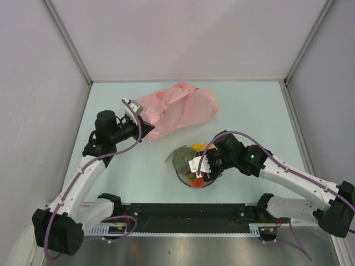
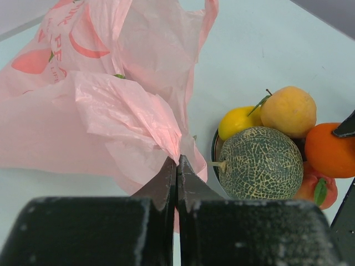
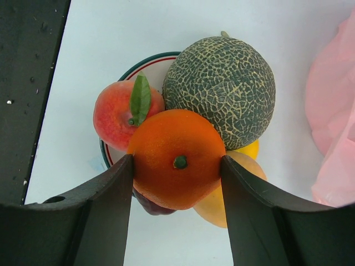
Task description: Take the fake fruits out of the plastic bag
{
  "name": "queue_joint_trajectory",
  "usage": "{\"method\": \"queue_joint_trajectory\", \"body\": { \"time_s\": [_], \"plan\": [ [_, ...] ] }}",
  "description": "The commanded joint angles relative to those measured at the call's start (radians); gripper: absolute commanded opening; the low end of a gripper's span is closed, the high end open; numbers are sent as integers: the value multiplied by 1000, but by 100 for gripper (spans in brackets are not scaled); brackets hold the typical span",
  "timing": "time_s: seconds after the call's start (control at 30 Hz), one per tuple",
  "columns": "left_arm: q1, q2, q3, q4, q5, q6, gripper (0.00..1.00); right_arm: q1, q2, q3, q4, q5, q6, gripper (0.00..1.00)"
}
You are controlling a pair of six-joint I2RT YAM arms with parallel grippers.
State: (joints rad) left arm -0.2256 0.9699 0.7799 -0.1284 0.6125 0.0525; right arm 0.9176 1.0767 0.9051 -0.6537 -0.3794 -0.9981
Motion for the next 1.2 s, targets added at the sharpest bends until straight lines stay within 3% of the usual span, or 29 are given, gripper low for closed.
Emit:
{"method": "queue_joint_trajectory", "body": {
  "time_s": [0.0, 1.17],
  "plan": [
    [9, -5, -1, 24, 29, -6, 0, 6, -12, 0, 43, -9, 10, 32],
    [9, -8, -11, 27, 38, -25, 1, -5, -18, -35, 121, -35, 64, 36]
  ]
}}
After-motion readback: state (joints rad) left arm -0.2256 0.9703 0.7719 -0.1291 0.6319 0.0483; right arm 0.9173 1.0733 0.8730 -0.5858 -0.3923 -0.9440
